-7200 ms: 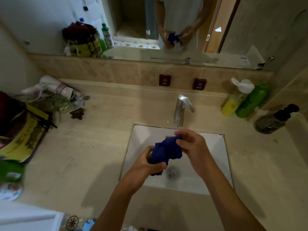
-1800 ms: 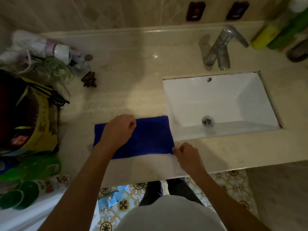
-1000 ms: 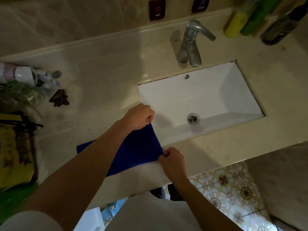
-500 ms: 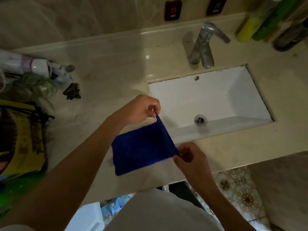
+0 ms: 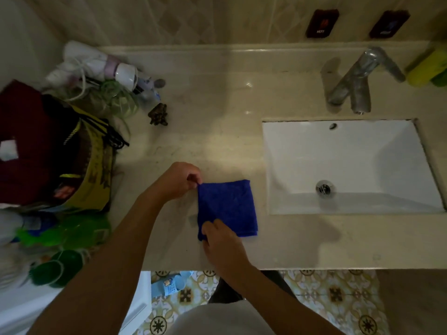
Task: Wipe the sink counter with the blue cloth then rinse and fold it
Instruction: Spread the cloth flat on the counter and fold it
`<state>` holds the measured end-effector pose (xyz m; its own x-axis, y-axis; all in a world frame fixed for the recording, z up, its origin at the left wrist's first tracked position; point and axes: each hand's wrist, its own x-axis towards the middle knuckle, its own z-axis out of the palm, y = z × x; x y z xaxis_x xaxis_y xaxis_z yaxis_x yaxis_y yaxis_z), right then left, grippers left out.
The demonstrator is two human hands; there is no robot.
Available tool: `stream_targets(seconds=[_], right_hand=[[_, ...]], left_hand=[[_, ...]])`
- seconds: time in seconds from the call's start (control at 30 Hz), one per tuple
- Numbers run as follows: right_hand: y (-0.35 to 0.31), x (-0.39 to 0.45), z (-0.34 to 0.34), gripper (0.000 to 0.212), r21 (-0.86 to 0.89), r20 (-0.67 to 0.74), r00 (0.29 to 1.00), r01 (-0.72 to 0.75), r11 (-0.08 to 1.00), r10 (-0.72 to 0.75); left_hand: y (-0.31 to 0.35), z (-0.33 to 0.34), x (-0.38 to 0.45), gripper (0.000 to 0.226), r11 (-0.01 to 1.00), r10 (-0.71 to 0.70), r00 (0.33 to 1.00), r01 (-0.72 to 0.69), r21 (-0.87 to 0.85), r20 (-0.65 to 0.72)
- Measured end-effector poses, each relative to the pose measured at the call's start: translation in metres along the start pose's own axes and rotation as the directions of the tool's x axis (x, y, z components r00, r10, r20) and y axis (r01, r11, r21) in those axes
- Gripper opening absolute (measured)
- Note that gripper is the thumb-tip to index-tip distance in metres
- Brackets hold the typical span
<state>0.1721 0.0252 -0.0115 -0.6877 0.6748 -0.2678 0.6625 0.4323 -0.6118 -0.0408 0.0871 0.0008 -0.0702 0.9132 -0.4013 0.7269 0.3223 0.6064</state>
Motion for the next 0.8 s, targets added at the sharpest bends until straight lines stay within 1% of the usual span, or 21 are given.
stream_targets(seconds=[0.07,0.1,0.13,0.17,0.2,0.23,0.27,0.3,0.33,0.37,0.4,0.43,0.5,0.53,0.63,0.8], right_hand=[[0.001,0.002,0.0,0.016,-0.017,0.07,0.997,0.03,0.999,-0.029],[0.004,0.001,-0.004,0.02,0.018,0.08,0.996,0.038,0.999,-0.039],[0.006,0.0,-0.012,0.022,0.061,0.046,0.998,0.037,0.997,-0.04],[0.012,-0.001,-0.019,0.023,0.081,-0.045,0.999,0.026,0.996,-0.022],[0.021,-0.002,-0.027,0.02,0.066,-0.171,0.985,0.001,0.998,0.01],[0.032,-0.003,-0.033,0.016,0.04,-0.283,0.958,-0.035,0.999,0.046],[0.043,-0.004,-0.04,0.017,0.008,-0.356,0.931,-0.085,0.996,0.083],[0.056,-0.003,-0.044,0.026,-0.046,-0.399,0.912,-0.123,0.991,0.094],[0.067,-0.003,-0.048,0.035,-0.116,-0.389,0.918,-0.133,0.984,0.078],[0.075,-0.003,-0.05,0.044,-0.194,-0.359,0.933,-0.111,0.975,0.034],[0.081,-0.005,-0.054,0.052,-0.265,-0.311,0.95,-0.09,0.96,0.003],[0.088,-0.005,-0.055,0.058,-0.337,-0.268,0.963,-0.063,0.939,-0.032],[0.098,-0.008,-0.052,0.067,-0.419,-0.166,0.984,-0.013,0.908,-0.063],[0.101,-0.009,-0.052,0.068,-0.435,-0.131,0.989,-0.002,0.9,-0.061],[0.108,-0.001,-0.046,0.061,-0.469,-0.145,0.983,0.035,0.882,-0.116],[0.091,0.037,-0.05,0.048,-0.463,-0.166,0.978,0.033,0.886,-0.123]], left_hand=[[-0.002,0.007,-0.003,0.029,0.999,-0.024,0.998,0.026,0.029,-0.056],[-0.001,0.012,-0.005,0.027,0.996,-0.062,0.988,0.071,0.059,-0.141],[0.003,0.02,-0.009,0.026,0.988,-0.119,0.955,0.142,0.068,-0.27],[0.01,0.029,-0.014,0.028,0.975,-0.184,0.892,0.219,0.037,-0.414],[0.022,0.042,-0.02,0.033,0.964,-0.229,0.818,0.264,-0.01,-0.528],[0.039,0.056,-0.027,0.037,0.964,-0.236,0.773,0.263,-0.042,-0.589],[0.058,0.073,-0.033,0.036,0.976,-0.196,0.774,0.215,-0.042,-0.602],[0.074,0.092,-0.037,0.033,0.988,-0.118,0.804,0.153,0.012,-0.583],[0.087,0.112,-0.039,0.033,0.989,-0.032,0.84,0.104,0.102,-0.542],[0.092,0.132,-0.041,0.043,0.979,0.004,0.88,0.092,0.18,-0.475],[0.095,0.148,-0.04,0.054,0.964,-0.006,0.915,0.113,0.242,-0.403],[0.092,0.159,-0.039,0.06,0.948,-0.046,0.93,0.155,0.277,-0.365],[0.079,0.169,-0.043,0.06,0.924,-0.074,0.934,0.196,0.329,-0.349],[0.073,0.171,-0.045,0.059,0.921,-0.06,0.937,0.185,0.344,-0.344],[0.06,0.165,-0.042,0.06,0.901,-0.02,0.943,0.161,0.402,-0.333],[0.041,0.135,-0.016,0.061,0.872,-0.049,0.93,0.218,0.438,-0.365]])
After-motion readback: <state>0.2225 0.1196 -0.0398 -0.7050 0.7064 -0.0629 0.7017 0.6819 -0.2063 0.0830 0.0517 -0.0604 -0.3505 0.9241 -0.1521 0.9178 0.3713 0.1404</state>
